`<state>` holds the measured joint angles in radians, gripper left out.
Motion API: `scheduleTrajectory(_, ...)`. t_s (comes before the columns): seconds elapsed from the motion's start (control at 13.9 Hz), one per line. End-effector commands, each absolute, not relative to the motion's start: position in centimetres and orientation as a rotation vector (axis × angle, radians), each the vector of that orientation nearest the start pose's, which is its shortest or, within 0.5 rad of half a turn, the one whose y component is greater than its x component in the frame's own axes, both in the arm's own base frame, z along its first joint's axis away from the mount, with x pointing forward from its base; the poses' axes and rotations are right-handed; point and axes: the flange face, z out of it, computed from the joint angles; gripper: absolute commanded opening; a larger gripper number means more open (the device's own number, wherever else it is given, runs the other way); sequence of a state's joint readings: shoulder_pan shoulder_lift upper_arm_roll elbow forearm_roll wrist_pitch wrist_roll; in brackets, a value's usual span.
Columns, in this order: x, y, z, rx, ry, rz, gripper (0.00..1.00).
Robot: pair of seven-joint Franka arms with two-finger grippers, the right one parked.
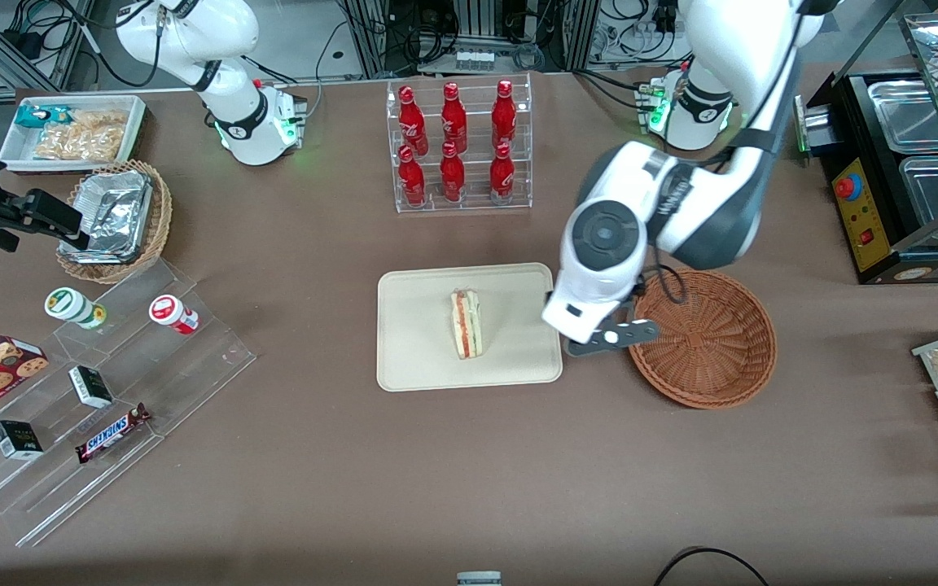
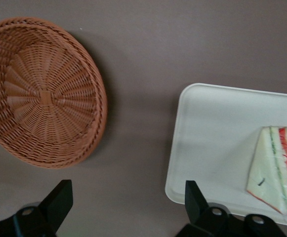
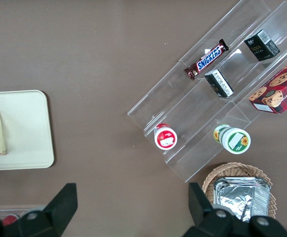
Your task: Place sandwich from basket to tray
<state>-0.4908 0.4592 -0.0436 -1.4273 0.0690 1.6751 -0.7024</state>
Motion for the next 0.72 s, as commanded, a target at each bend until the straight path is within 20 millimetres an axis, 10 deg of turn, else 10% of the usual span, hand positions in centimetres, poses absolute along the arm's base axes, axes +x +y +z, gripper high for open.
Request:
scheduleTrajectory(0.0,57.6,-28.0,43.0,-2.967,-0.167,0.243,1.0)
scheduleTrajectory(0.43,55.8,-18.2,46.2,-2.989,-0.088,0.282,1.0)
scheduleTrajectory(0.65,54.6,-16.4,49.1,-3.026,-0.036,0.289,1.0)
